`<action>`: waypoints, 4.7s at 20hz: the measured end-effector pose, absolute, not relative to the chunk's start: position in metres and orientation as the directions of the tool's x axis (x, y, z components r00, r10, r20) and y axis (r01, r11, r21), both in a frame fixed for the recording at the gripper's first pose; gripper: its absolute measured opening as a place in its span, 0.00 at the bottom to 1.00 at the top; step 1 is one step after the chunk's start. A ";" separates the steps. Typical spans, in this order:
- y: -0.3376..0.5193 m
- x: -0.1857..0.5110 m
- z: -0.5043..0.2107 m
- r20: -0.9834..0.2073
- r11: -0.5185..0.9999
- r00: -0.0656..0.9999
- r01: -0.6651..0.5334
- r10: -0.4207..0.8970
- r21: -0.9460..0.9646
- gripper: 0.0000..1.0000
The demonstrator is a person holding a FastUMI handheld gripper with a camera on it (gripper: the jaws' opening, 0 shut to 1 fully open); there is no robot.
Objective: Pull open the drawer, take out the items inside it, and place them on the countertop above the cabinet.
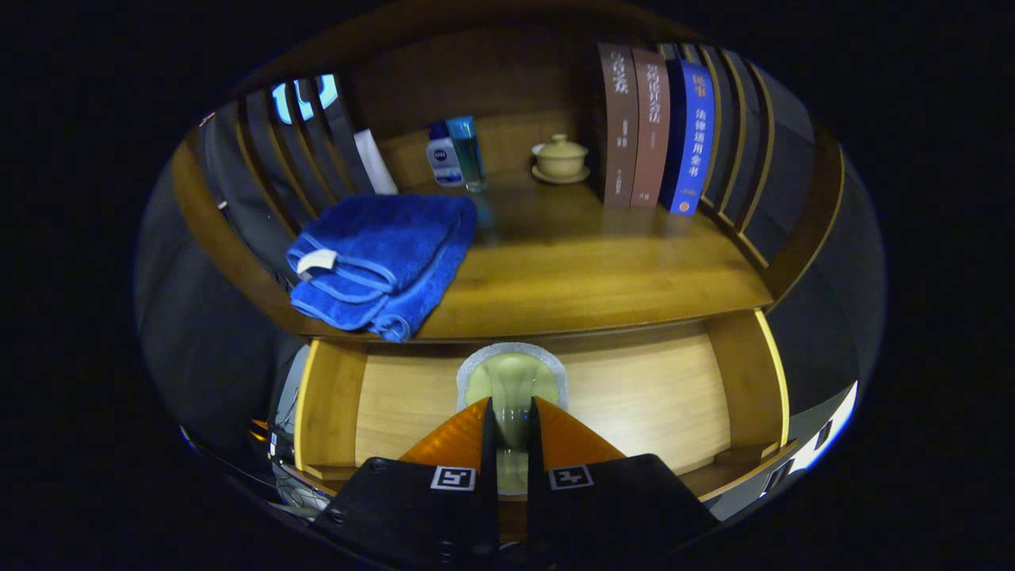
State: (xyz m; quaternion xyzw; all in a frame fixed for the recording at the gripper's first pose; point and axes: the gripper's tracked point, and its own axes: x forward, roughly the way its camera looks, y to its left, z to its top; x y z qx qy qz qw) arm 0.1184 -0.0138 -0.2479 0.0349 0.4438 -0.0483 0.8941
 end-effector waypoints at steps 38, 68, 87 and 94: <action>-0.031 0.248 -0.204 -0.671 0.996 0.739 0.093 -0.063 0.009 0.99; -0.017 -0.060 -0.301 -0.403 0.994 0.913 0.093 -0.062 0.057 0.99; -0.028 0.016 -0.312 -0.431 0.993 0.896 0.121 -0.106 0.009 1.00; -0.031 0.071 -0.316 -0.442 0.992 0.890 0.126 -0.116 -0.008 1.00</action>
